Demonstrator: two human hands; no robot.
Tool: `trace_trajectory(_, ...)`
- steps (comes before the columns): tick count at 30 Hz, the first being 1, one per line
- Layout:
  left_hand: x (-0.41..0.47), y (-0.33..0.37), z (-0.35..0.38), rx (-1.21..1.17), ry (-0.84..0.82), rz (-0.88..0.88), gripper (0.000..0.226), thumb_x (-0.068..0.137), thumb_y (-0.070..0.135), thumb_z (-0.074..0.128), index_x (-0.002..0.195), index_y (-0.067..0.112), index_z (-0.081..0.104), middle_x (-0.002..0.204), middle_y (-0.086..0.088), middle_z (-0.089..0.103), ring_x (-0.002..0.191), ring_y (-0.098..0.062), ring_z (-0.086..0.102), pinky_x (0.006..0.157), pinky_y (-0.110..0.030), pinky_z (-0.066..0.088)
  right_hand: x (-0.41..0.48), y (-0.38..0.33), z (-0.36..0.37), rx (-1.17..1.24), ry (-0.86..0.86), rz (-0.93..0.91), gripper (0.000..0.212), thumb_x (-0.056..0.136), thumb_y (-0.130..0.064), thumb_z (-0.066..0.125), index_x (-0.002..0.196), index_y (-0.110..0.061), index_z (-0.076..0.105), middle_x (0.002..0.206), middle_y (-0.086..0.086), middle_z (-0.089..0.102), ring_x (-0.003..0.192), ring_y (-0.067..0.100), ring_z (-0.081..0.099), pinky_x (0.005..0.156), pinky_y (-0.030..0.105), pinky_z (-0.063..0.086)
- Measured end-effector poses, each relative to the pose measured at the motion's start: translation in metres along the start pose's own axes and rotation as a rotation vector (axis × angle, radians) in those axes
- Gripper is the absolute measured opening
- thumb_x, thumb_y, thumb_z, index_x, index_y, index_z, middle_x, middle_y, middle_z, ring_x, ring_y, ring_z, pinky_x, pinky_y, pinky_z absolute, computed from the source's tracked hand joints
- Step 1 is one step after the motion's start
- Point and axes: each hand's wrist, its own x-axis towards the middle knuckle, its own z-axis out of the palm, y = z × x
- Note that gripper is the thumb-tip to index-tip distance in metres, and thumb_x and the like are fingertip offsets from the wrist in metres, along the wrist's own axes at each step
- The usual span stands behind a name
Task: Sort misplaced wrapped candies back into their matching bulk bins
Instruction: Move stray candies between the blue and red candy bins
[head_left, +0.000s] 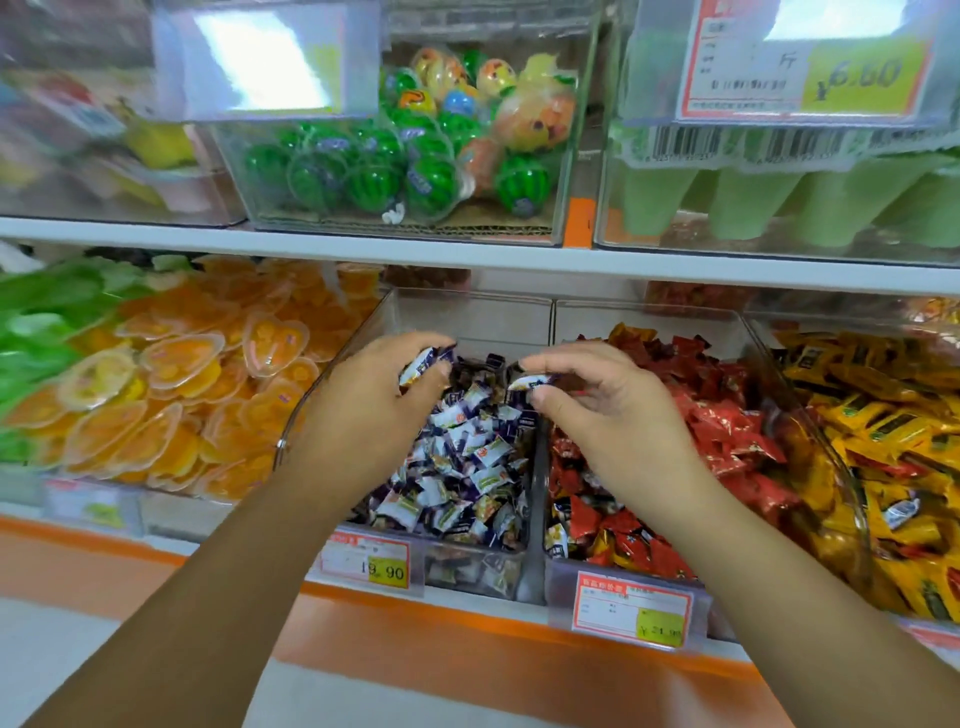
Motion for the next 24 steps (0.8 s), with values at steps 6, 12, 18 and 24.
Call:
trace_trajectory(6, -0.004, -0.012, 0.003, 0.173, -0.139, -0.019, 0.040, 0.095, 0.037, 0.055, 0.134, 0.044, 0.048, 0.148, 0.015, 0.036, 0.130, -0.011, 0.039, 0.101, -0.029, 0.035, 0.000, 0.002, 0.003, -0.062, -0.047, 0.002, 0.047, 0.092, -0.009, 0.060, 0.105, -0.054, 0.057, 0.119, -0.020, 0.060, 0.111, -0.004, 0.057, 0.101, 0.015, 0.043)
trace_trajectory(12, -0.008, 0.011, 0.008, 0.109, -0.197, 0.101, 0.031, 0.098, 0.038, 0.050, 0.127, 0.044, 0.054, 0.140, 0.020, 0.046, 0.117, -0.002, 0.045, 0.093, -0.018, 0.033, -0.013, -0.002, -0.053, -0.400, -0.166, 0.171, 0.021, 0.092, -0.017, 0.062, 0.094, -0.036, 0.071, 0.087, -0.017, 0.071, 0.059, -0.008, 0.058, 0.056, 0.007, 0.044)
trace_trajectory(18, -0.014, 0.031, 0.026, 0.109, -0.319, 0.223, 0.044, 0.092, 0.051, 0.050, 0.136, 0.044, 0.047, 0.143, 0.023, 0.041, 0.124, 0.004, 0.041, 0.103, -0.015, 0.029, -0.032, 0.011, -0.071, -0.788, -0.424, 0.207, 0.018, 0.093, -0.031, 0.060, 0.107, -0.043, 0.066, 0.092, -0.027, 0.054, 0.086, -0.010, 0.049, 0.071, 0.004, 0.036)
trace_trajectory(24, -0.013, 0.031, 0.040, 0.159, -0.365, 0.249, 0.062, 0.088, 0.058, 0.053, 0.144, 0.046, 0.031, 0.153, 0.027, 0.022, 0.137, 0.007, 0.023, 0.106, -0.013, 0.014, -0.029, 0.034, -0.044, -1.029, -0.406, 0.134, 0.044, 0.089, -0.052, 0.053, 0.131, -0.040, 0.053, 0.111, -0.010, 0.044, 0.108, 0.013, 0.036, 0.090, 0.031, 0.036)
